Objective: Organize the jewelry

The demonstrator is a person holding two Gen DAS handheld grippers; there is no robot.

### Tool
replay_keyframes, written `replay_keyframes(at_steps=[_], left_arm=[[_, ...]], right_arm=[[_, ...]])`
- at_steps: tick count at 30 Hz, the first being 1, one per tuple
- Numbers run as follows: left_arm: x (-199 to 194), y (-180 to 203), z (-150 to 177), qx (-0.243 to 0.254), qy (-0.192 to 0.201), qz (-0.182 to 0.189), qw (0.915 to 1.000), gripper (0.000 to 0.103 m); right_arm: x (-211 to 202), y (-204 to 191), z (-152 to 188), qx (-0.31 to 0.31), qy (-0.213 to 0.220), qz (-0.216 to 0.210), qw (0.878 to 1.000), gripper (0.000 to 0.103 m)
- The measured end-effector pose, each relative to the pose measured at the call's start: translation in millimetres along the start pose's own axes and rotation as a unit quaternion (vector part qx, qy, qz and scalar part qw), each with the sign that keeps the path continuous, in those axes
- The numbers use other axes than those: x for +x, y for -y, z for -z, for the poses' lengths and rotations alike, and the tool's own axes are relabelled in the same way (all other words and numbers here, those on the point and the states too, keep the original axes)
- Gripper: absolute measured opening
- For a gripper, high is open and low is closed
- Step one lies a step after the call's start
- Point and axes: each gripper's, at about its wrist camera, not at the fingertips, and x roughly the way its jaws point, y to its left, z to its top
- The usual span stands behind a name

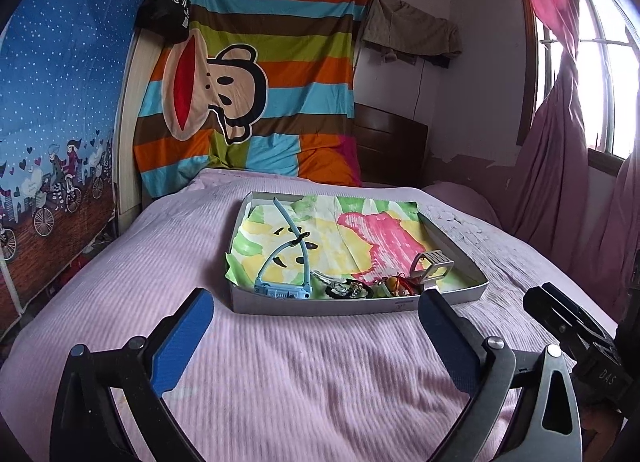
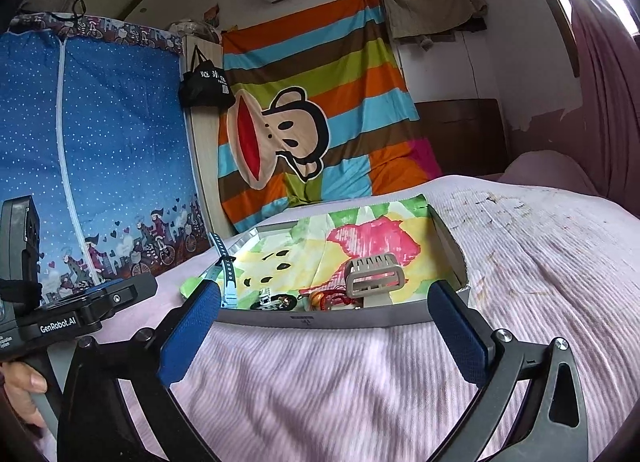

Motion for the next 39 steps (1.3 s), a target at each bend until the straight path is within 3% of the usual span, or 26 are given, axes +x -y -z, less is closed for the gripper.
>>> replay_keyframes(at_steps=[23, 39], left_arm=[[-63, -3, 45, 0.032, 0.013, -0.018, 0.9992, 0.103], [-73, -5, 58, 0.031, 0.014, -0.025, 0.9991, 0.103]], right_arm=[[-84, -23, 38, -0.003, 0.006, 0.031, 1.0, 0.102], [-89, -23, 53, 0.002, -0.008, 0.04, 0.999, 0.102]])
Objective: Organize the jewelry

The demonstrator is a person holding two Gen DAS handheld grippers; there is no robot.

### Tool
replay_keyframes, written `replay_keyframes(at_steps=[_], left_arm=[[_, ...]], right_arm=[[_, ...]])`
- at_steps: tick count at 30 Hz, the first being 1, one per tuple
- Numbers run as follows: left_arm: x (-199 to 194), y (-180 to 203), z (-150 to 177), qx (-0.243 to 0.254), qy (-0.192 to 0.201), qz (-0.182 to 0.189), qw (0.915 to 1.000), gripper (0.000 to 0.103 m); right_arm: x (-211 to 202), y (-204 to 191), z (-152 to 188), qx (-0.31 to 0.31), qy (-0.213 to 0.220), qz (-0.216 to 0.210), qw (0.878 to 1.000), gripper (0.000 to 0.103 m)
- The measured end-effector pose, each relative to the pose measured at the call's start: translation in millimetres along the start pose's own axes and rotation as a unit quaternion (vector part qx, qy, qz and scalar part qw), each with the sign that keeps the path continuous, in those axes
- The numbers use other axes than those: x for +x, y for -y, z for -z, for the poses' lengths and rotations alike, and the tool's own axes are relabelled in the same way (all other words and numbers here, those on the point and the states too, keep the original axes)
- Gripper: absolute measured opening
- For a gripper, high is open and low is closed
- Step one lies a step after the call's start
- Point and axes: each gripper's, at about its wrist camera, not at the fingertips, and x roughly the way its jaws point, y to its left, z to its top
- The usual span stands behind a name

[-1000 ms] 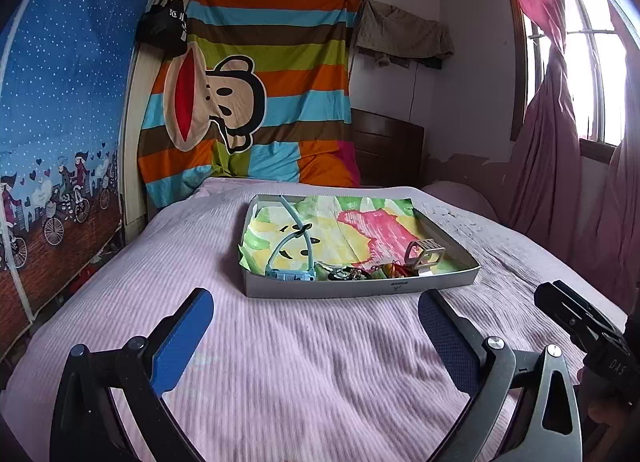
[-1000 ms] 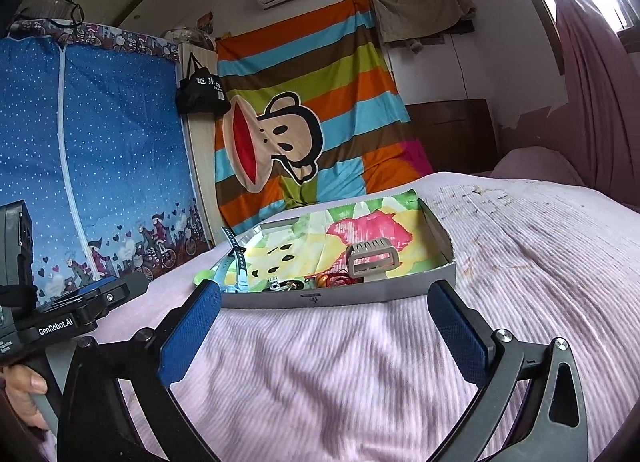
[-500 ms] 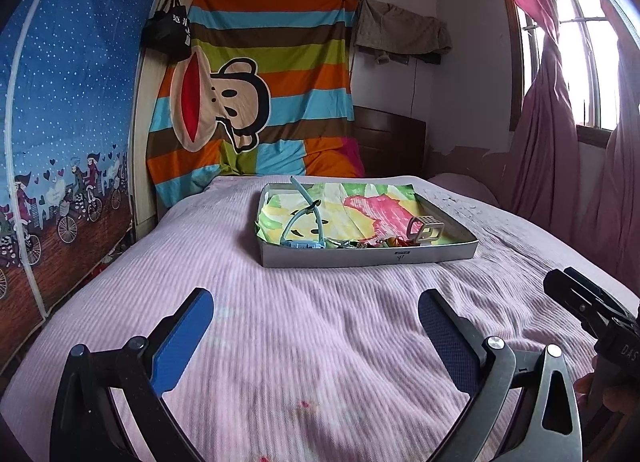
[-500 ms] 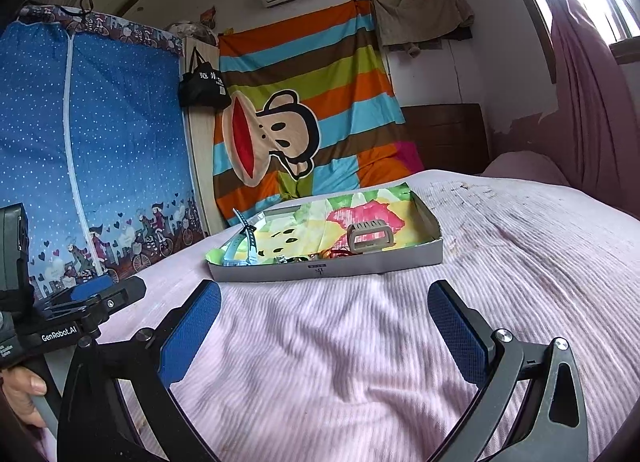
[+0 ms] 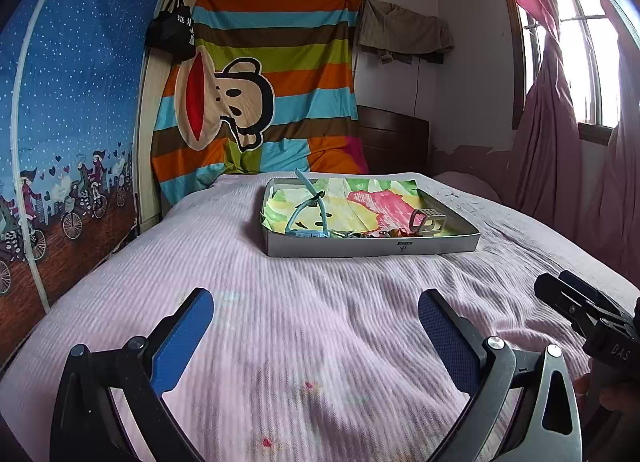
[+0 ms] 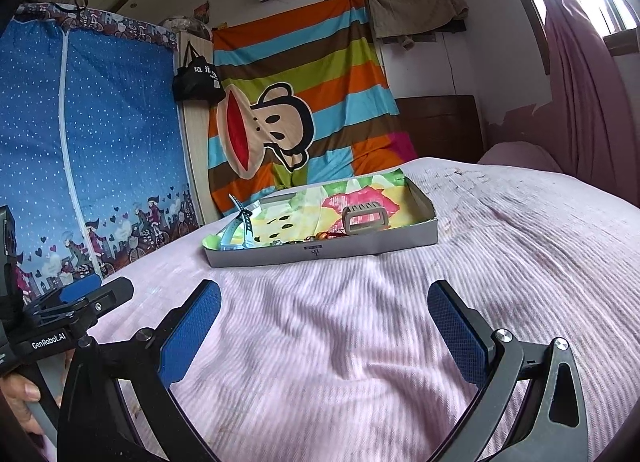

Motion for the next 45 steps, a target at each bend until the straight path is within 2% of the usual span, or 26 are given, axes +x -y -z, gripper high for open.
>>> replay_keyframes(at_steps=[11, 45], left_arm=[[2.2, -2.0, 4.6, 0.001, -0.01, -0.004, 0.9999, 0.103], [1.5, -2.6, 3.9, 0.001, -0.01, -0.003, 0.9999, 0.103]], right_arm=[[2.7, -1.6, 4.0, -0.003, -0.008, 0.001, 1.0, 0.102], [6.8, -3.3, 8.3, -0.005, -0.014, 0.003, 1.0, 0.102]])
